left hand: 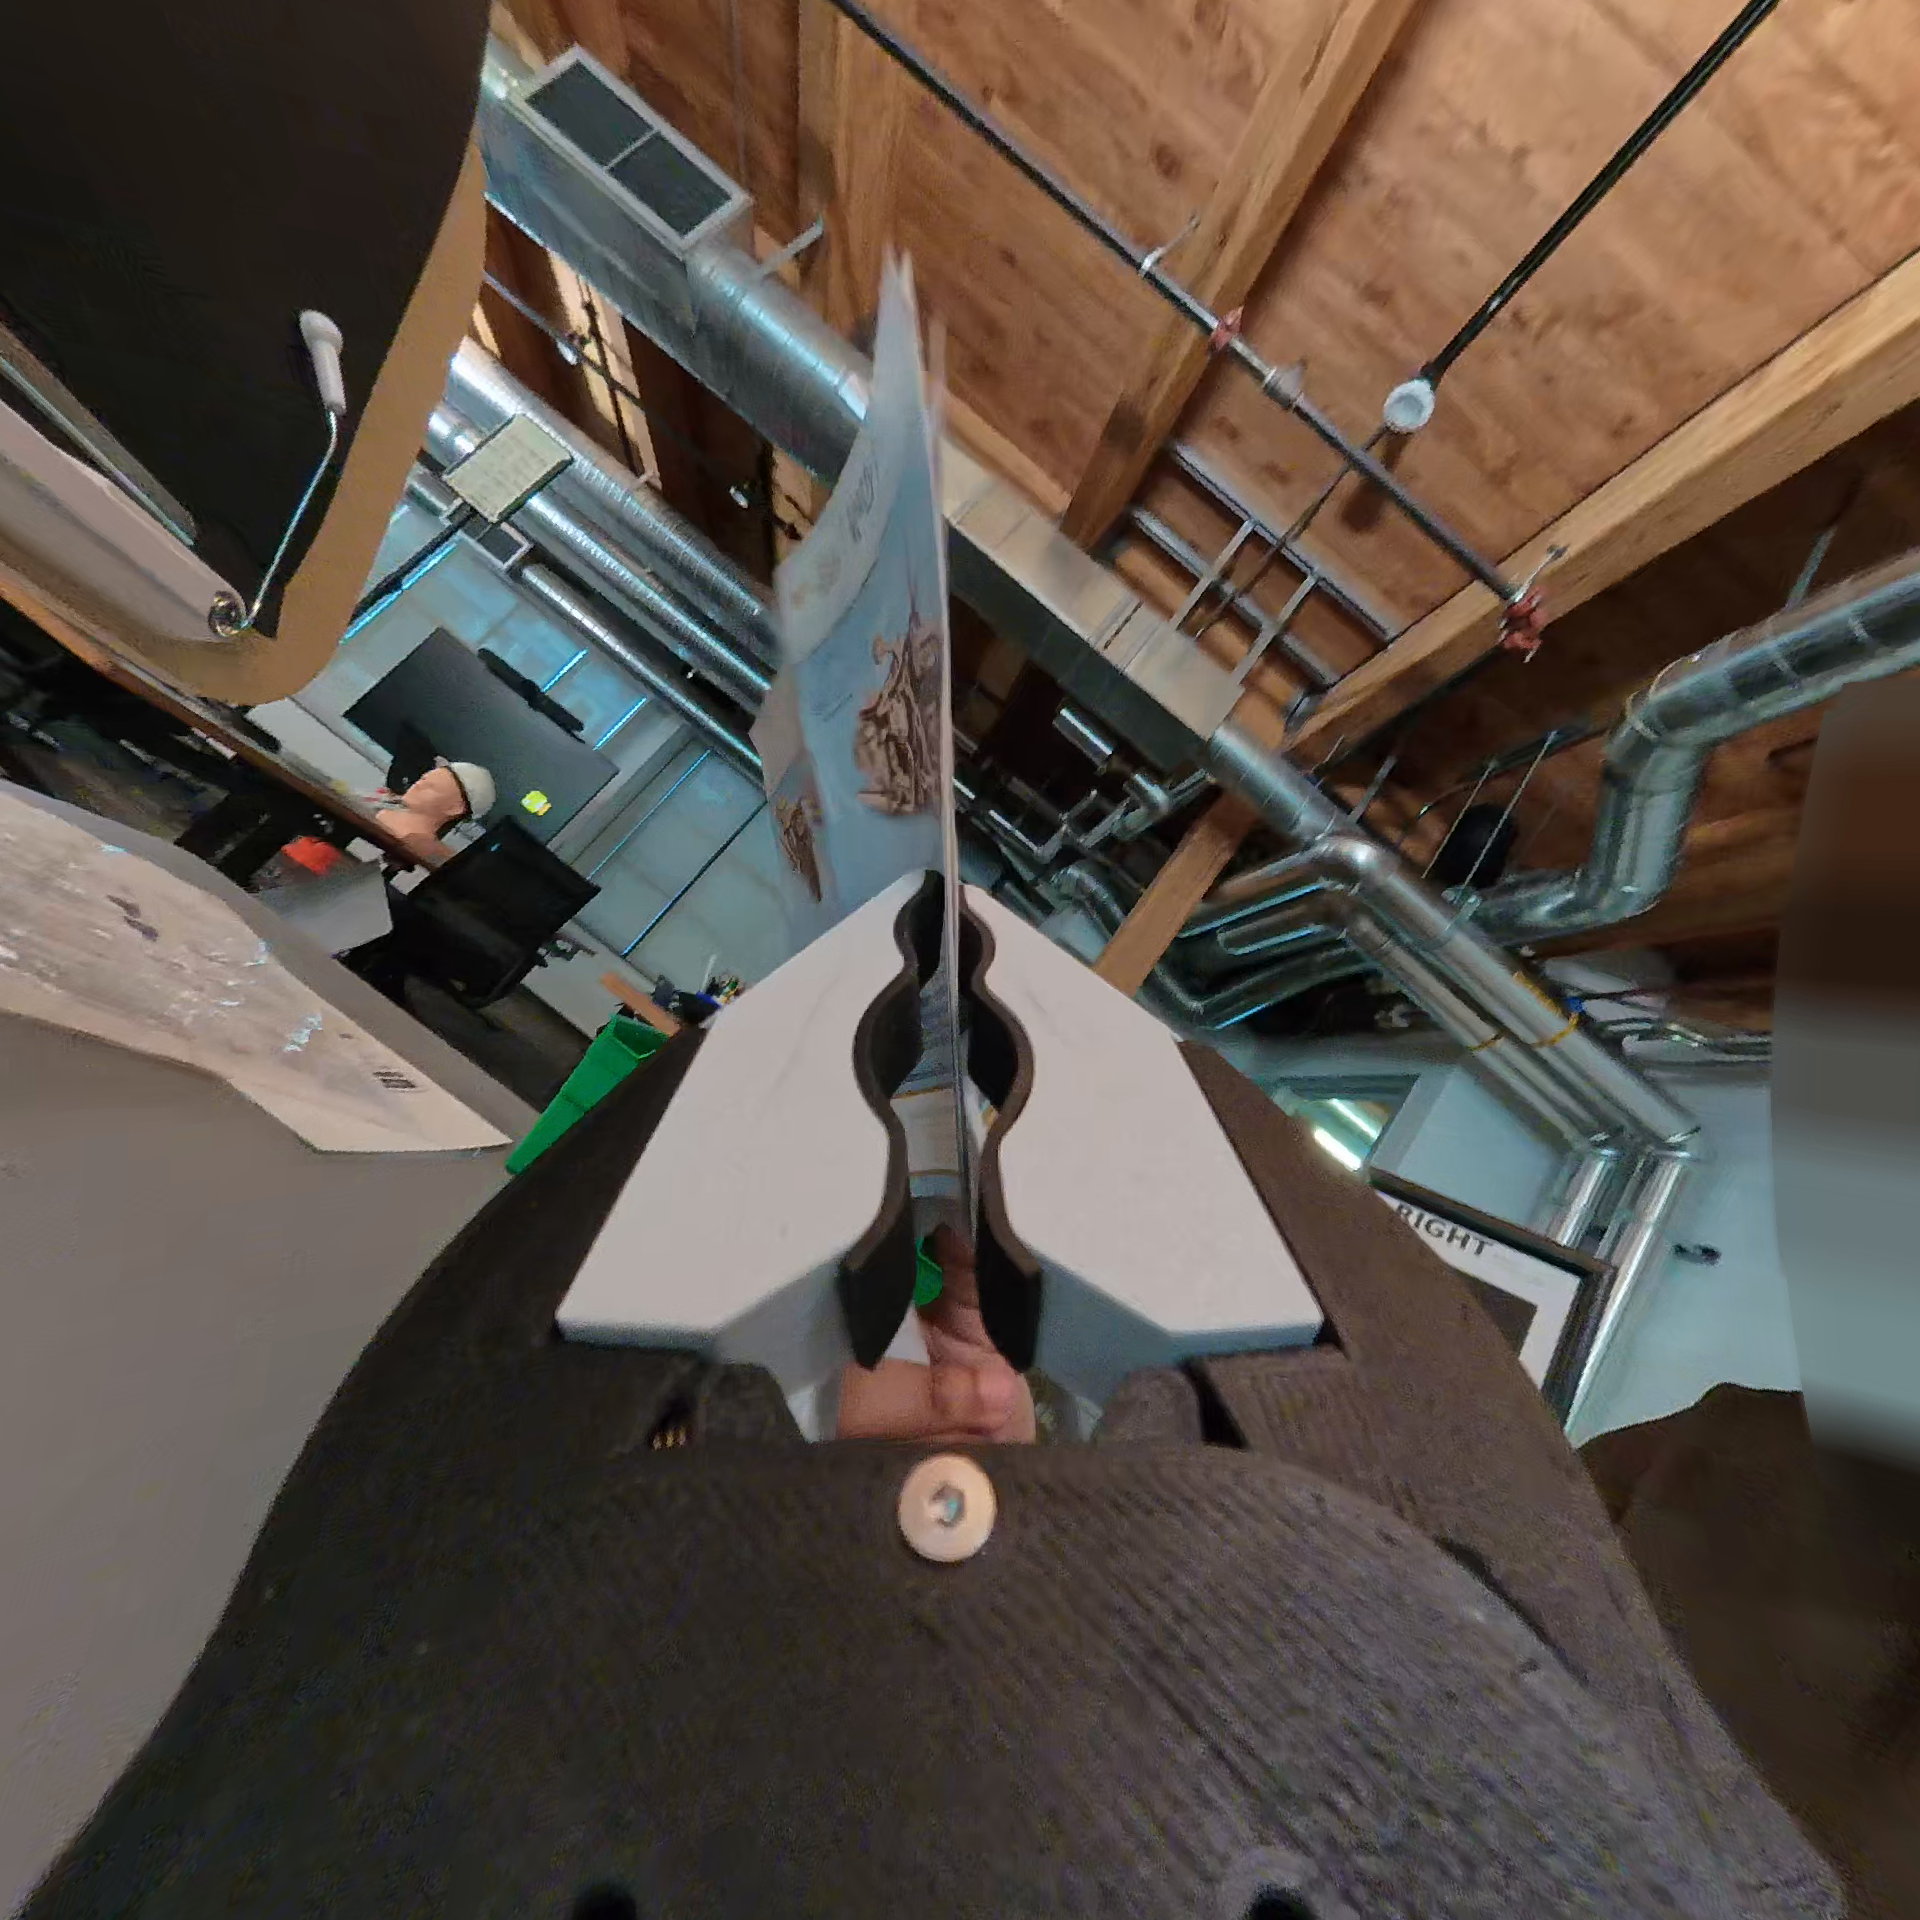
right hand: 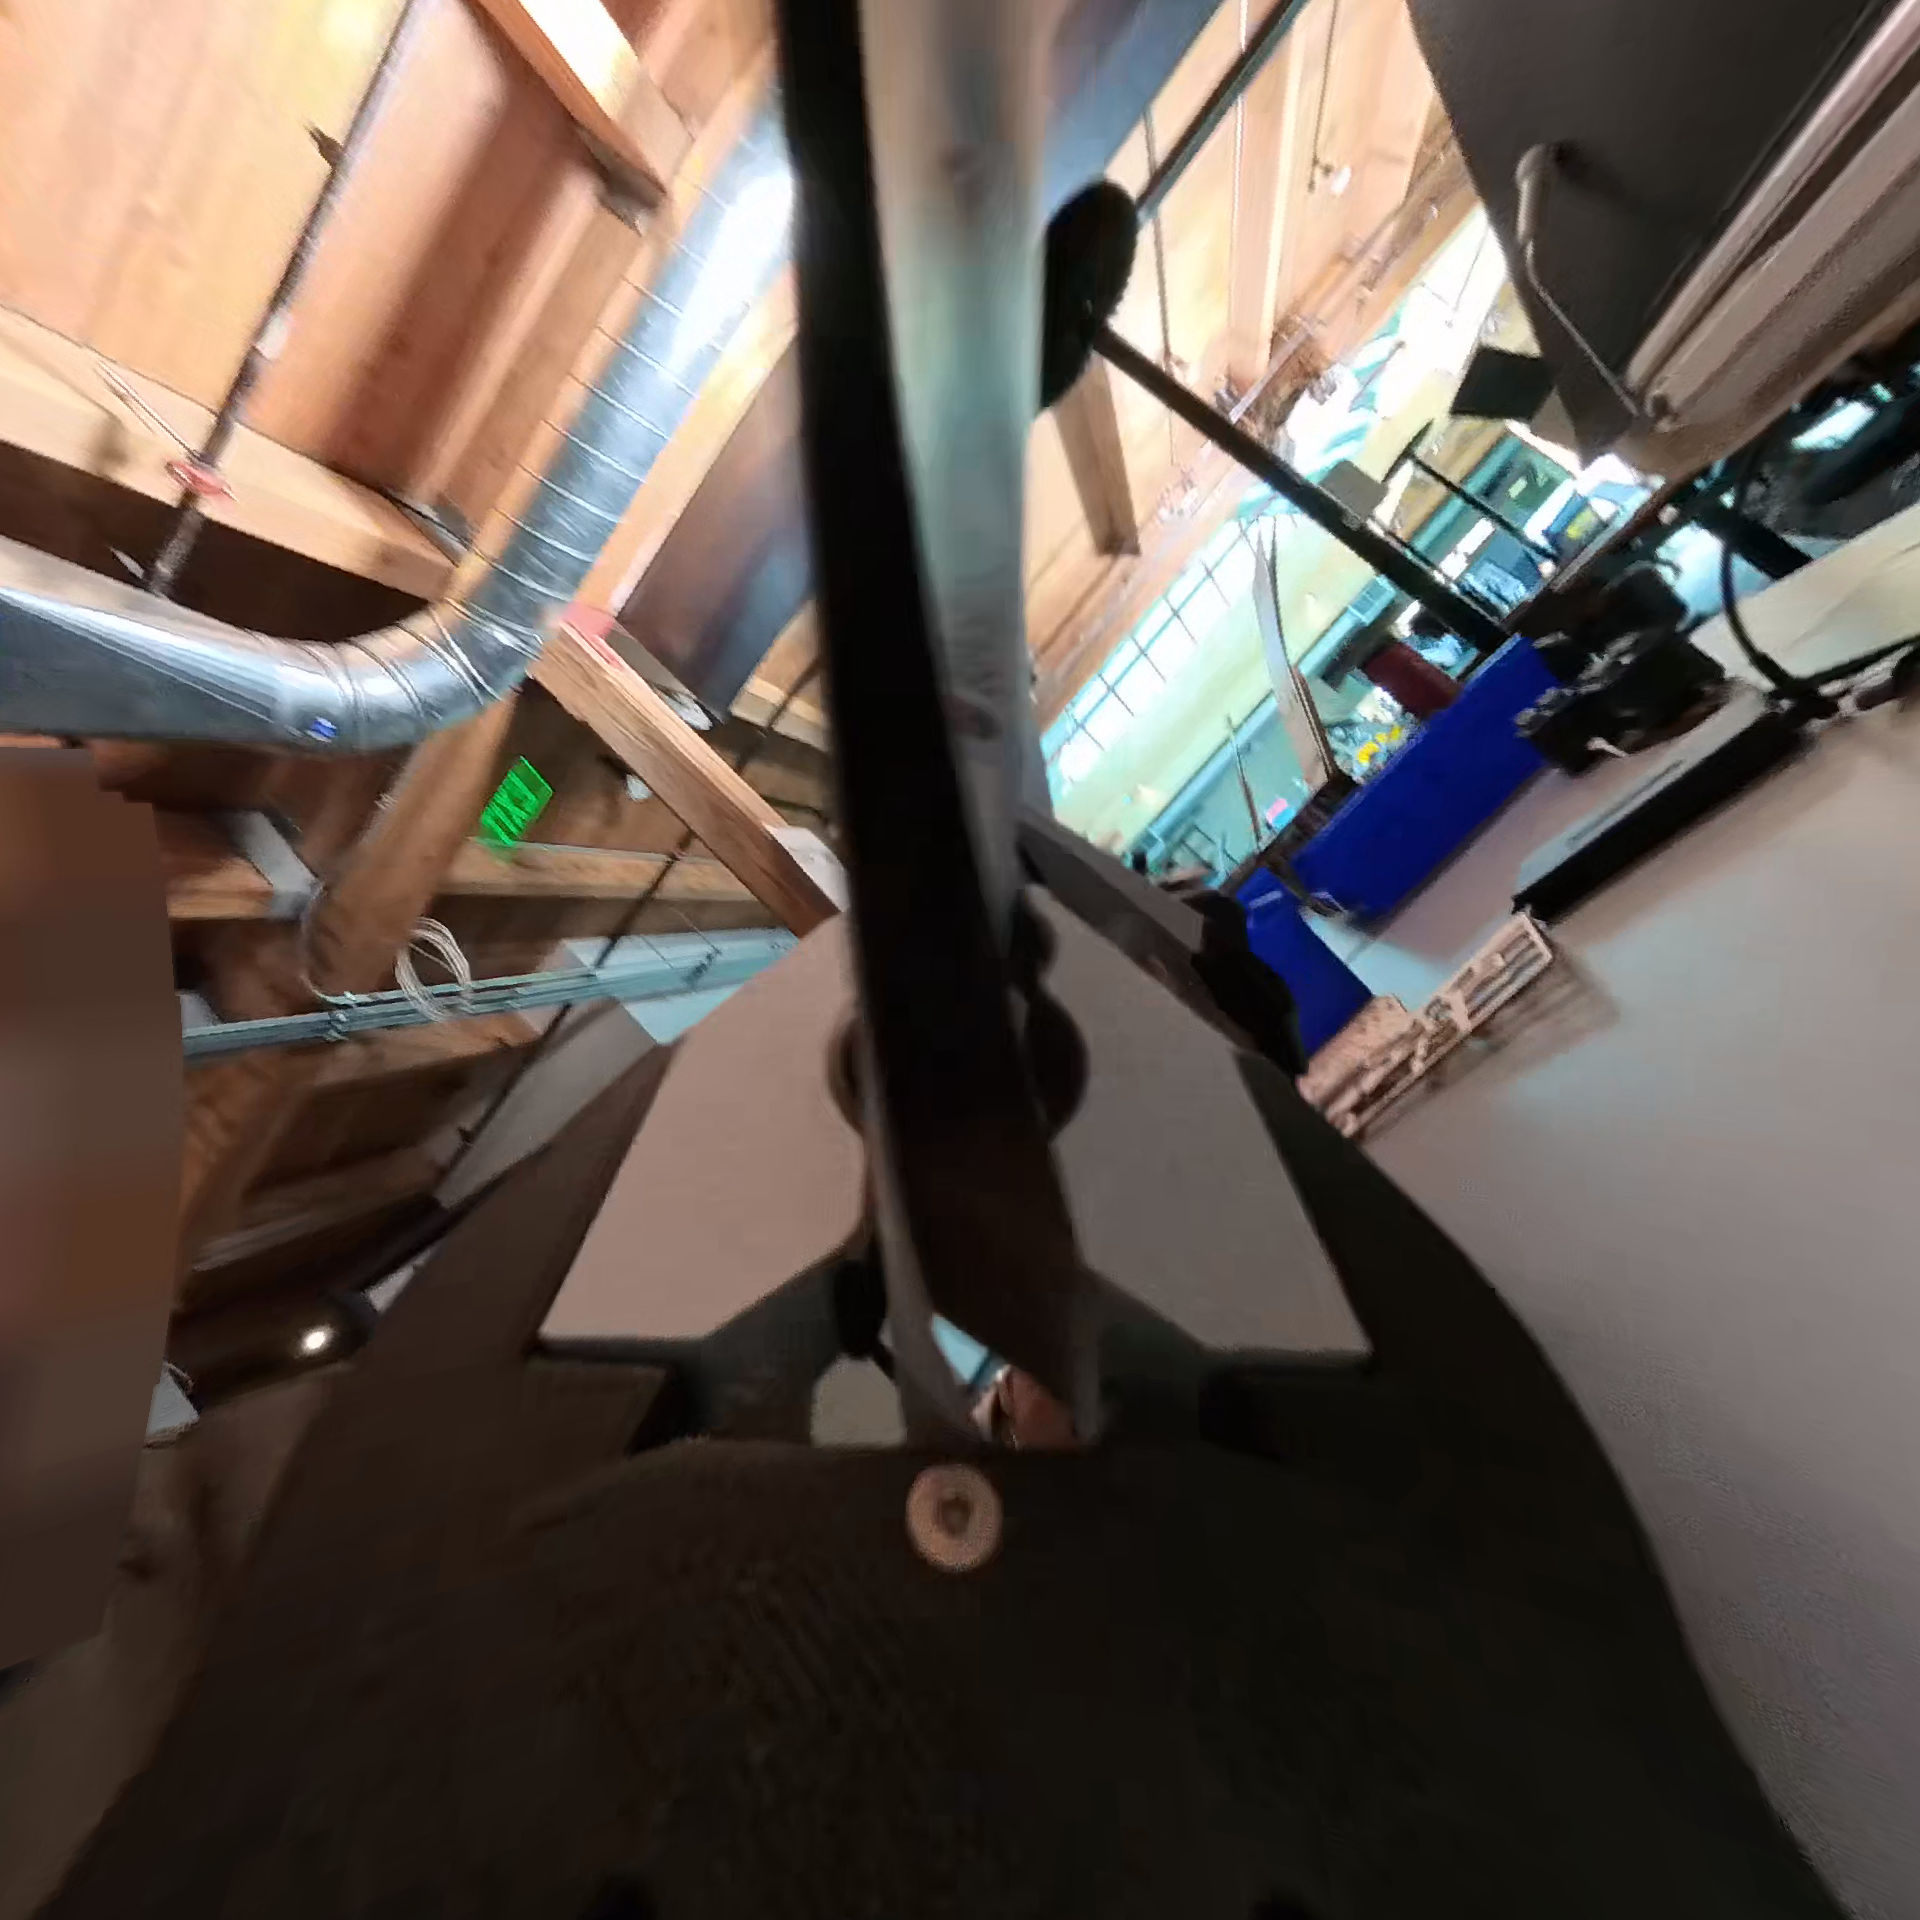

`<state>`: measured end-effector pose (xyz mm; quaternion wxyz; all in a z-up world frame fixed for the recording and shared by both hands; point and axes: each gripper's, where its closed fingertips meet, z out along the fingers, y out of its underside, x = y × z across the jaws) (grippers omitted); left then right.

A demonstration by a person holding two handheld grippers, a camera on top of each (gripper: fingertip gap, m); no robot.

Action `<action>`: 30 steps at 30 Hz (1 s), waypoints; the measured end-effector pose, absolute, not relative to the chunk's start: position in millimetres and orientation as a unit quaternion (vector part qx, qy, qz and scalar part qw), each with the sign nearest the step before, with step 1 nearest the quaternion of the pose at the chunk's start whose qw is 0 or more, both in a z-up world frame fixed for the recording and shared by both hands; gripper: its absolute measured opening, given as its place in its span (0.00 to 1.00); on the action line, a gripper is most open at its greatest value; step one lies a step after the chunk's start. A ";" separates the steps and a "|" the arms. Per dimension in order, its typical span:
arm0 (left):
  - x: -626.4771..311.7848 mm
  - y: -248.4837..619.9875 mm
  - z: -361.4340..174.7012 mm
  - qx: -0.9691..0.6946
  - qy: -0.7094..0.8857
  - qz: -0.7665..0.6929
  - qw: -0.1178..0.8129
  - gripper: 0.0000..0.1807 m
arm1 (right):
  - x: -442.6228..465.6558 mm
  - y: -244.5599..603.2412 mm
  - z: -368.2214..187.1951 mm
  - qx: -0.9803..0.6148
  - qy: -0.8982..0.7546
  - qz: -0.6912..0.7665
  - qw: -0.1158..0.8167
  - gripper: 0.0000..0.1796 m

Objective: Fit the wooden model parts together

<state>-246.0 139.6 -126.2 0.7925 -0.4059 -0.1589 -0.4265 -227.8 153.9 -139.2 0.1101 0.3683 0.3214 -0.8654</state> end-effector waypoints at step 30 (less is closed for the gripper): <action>-259.6 127.9 -127.7 -0.478 -0.159 -0.327 0.800 0.00 | -229.7 142.3 -153.3 0.394 0.459 -0.796 -0.030 0.05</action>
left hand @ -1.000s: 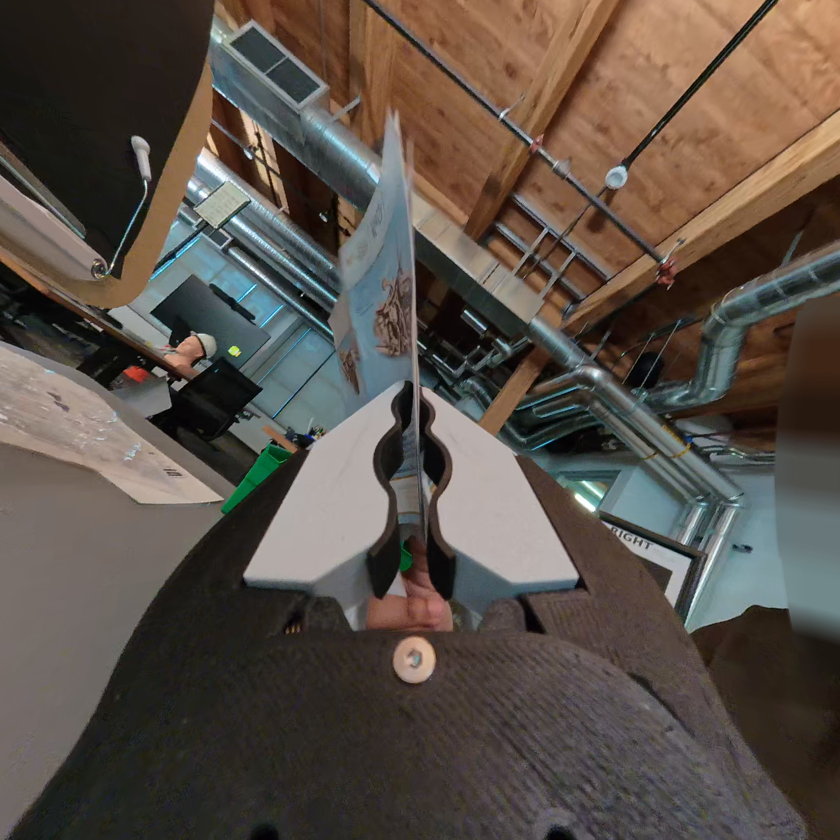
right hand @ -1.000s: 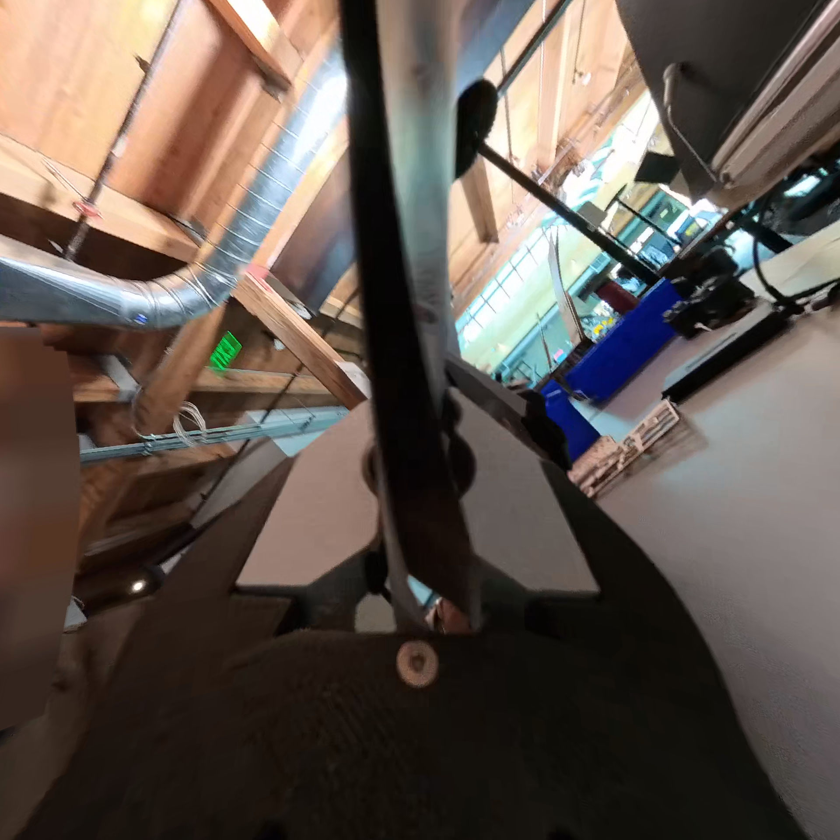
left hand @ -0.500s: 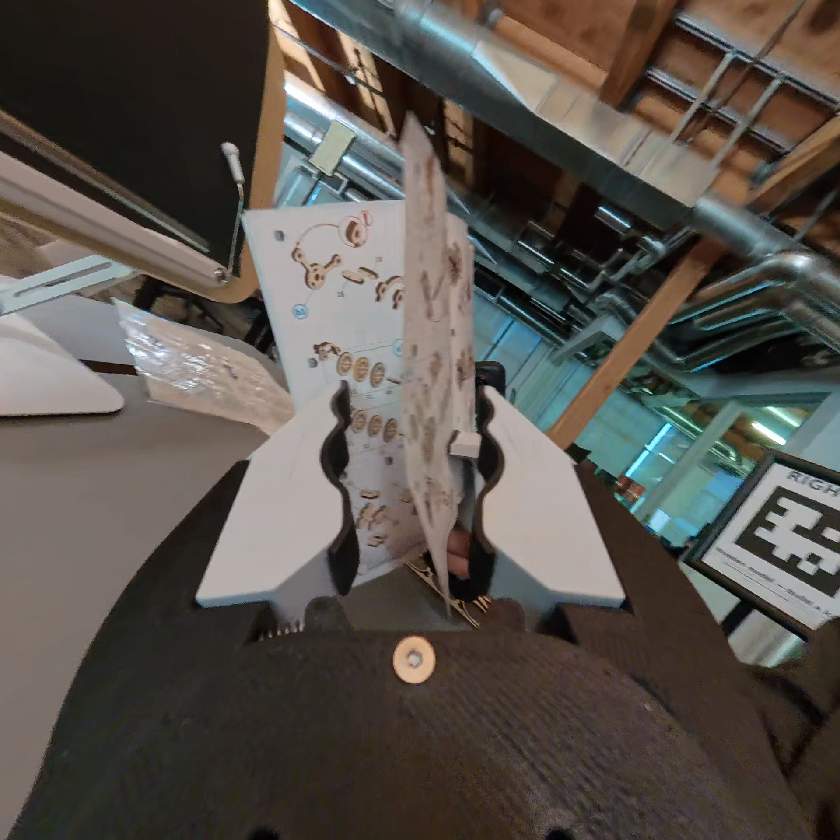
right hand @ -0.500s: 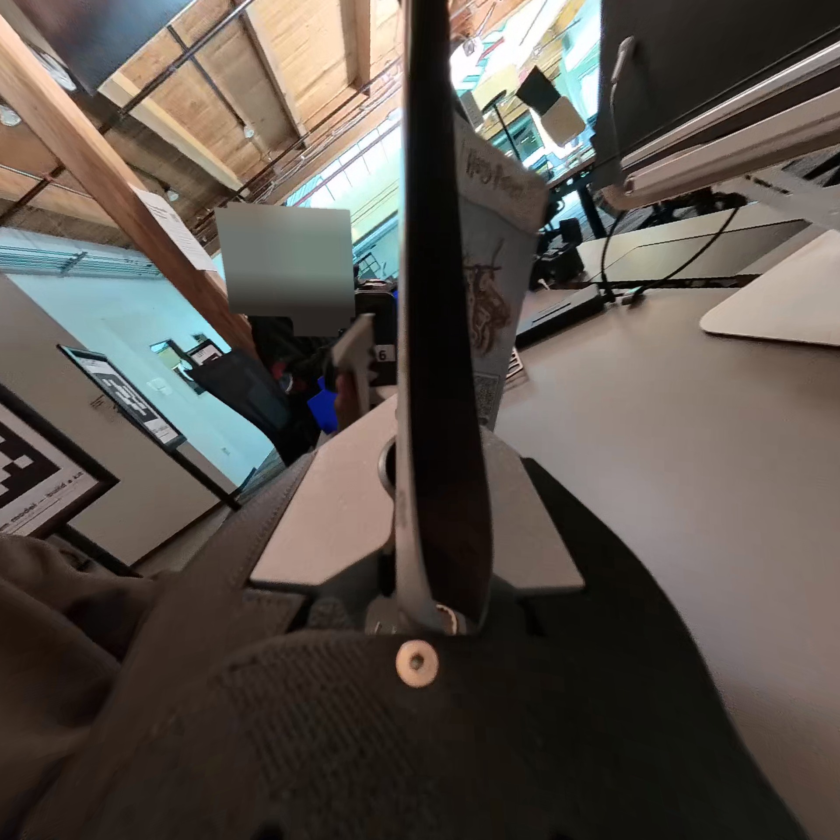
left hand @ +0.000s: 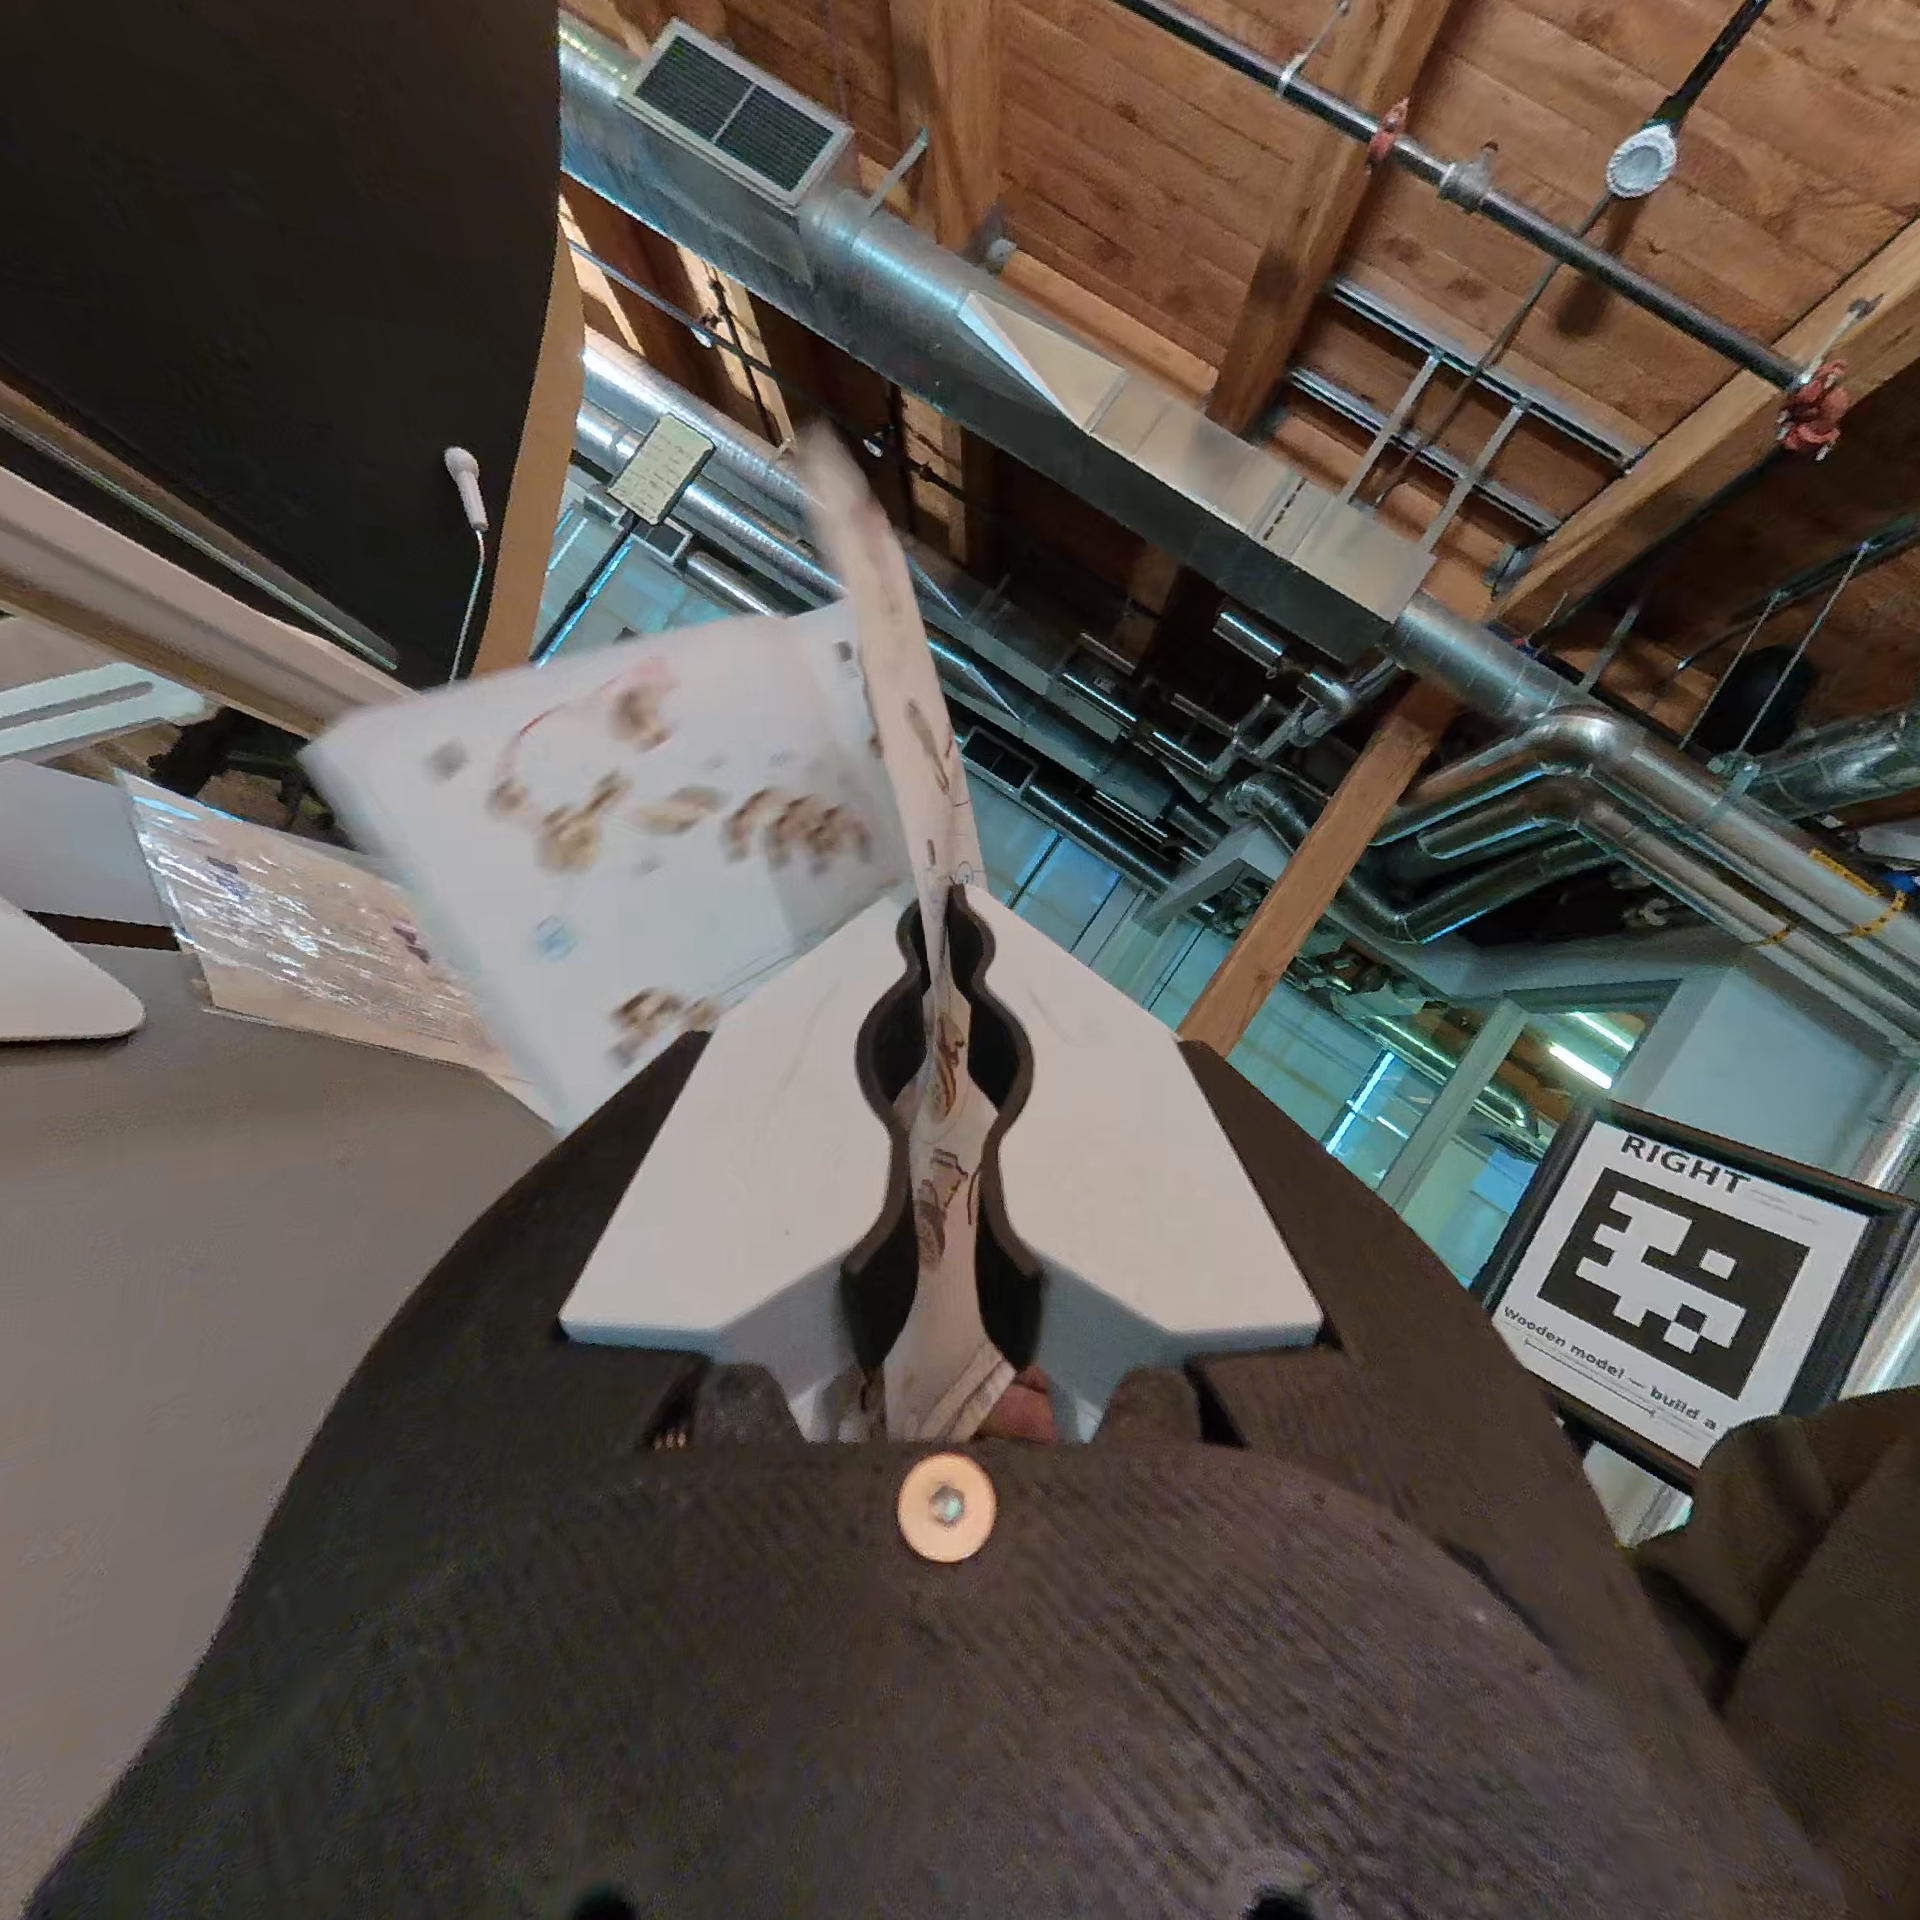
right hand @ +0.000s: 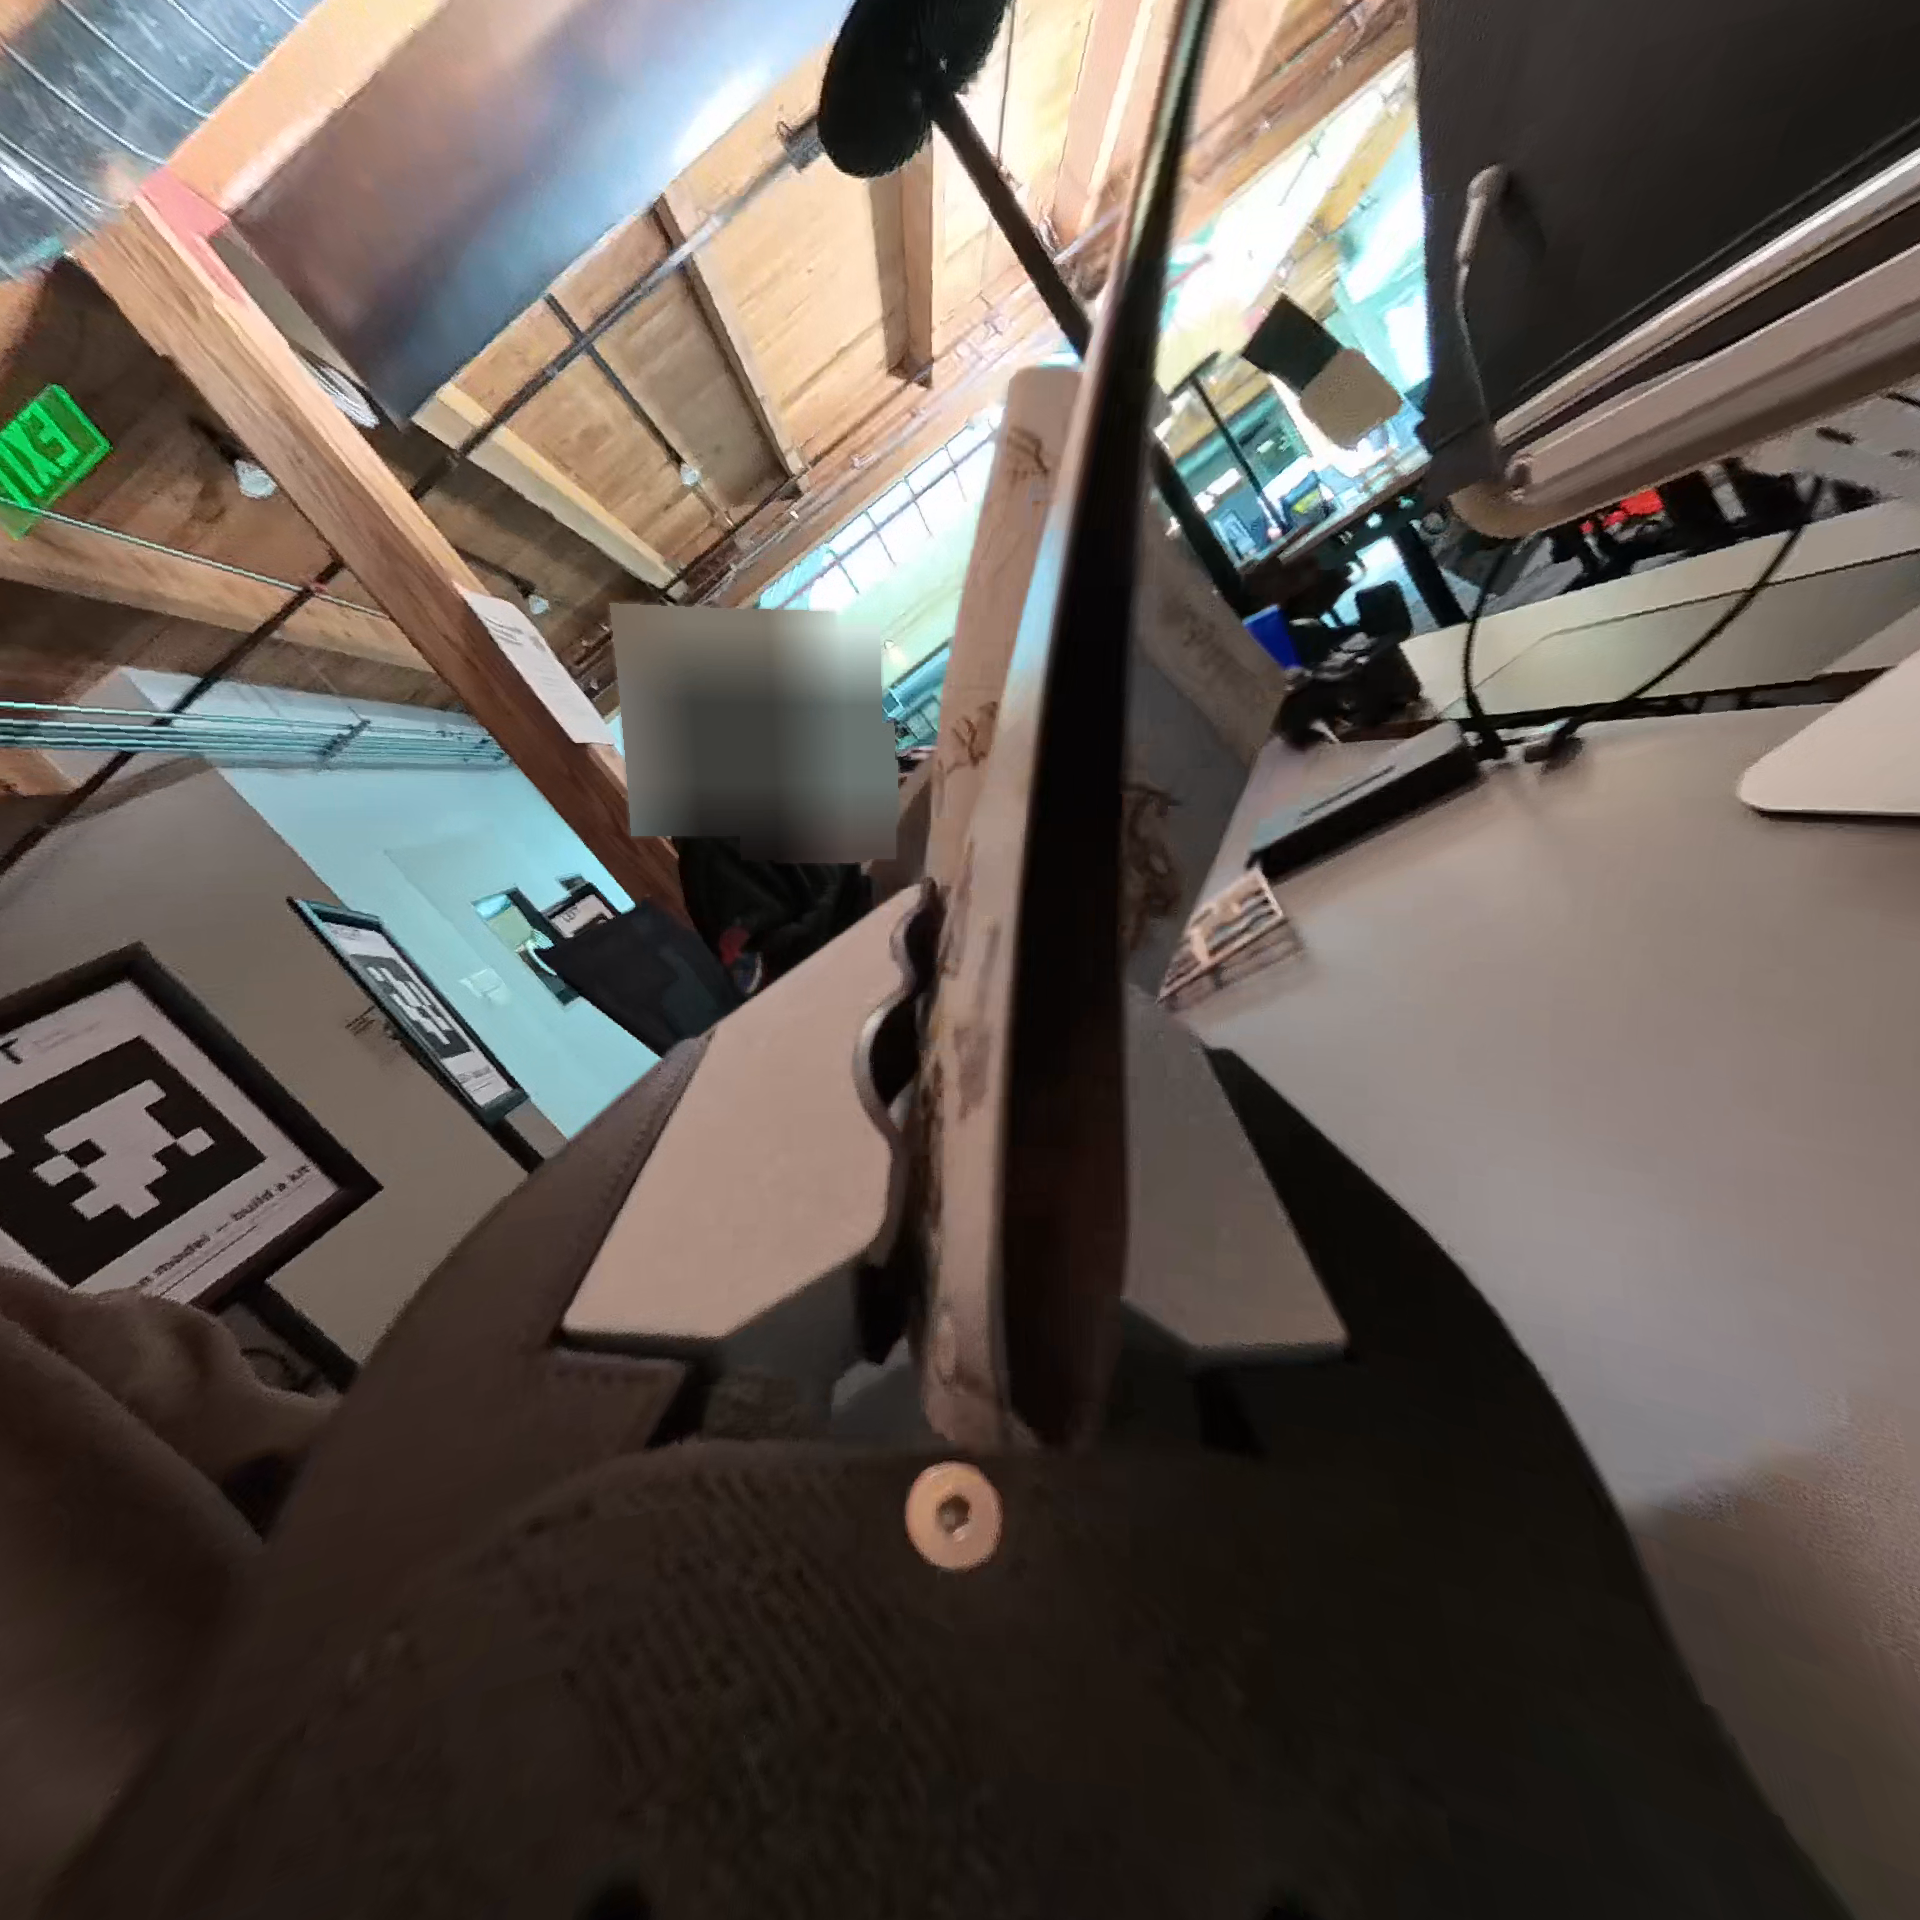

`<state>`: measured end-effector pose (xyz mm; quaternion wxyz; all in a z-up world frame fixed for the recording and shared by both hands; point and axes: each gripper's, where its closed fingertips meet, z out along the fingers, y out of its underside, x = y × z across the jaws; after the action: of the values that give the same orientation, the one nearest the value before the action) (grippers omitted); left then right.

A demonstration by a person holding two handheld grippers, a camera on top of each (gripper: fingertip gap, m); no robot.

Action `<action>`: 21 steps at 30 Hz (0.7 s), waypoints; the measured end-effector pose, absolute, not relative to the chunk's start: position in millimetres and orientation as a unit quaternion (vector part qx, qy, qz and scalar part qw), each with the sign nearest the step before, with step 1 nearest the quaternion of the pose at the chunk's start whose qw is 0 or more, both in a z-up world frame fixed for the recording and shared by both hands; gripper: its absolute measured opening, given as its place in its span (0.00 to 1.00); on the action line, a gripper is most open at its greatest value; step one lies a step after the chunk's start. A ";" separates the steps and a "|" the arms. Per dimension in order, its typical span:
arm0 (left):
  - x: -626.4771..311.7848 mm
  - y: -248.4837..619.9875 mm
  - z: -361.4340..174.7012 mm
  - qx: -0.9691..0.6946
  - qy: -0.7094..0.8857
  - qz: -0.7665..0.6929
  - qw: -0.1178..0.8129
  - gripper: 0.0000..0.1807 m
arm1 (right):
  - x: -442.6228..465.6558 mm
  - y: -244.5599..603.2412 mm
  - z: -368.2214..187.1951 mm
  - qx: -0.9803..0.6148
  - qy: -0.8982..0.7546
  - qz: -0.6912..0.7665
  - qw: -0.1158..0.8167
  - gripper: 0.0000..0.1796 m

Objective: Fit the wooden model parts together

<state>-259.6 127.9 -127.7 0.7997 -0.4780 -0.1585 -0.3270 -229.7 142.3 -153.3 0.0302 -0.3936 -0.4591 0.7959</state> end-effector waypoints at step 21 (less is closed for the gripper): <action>-253.5 130.1 -132.2 -0.479 -0.142 -0.361 0.787 0.00 | -220.6 168.2 -132.6 -0.377 -0.403 0.833 0.029 0.02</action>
<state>-253.5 130.1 -132.2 0.7874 -0.4793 -0.1424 -0.3606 -220.6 168.2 -132.6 0.0295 -0.3772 -0.4031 0.8333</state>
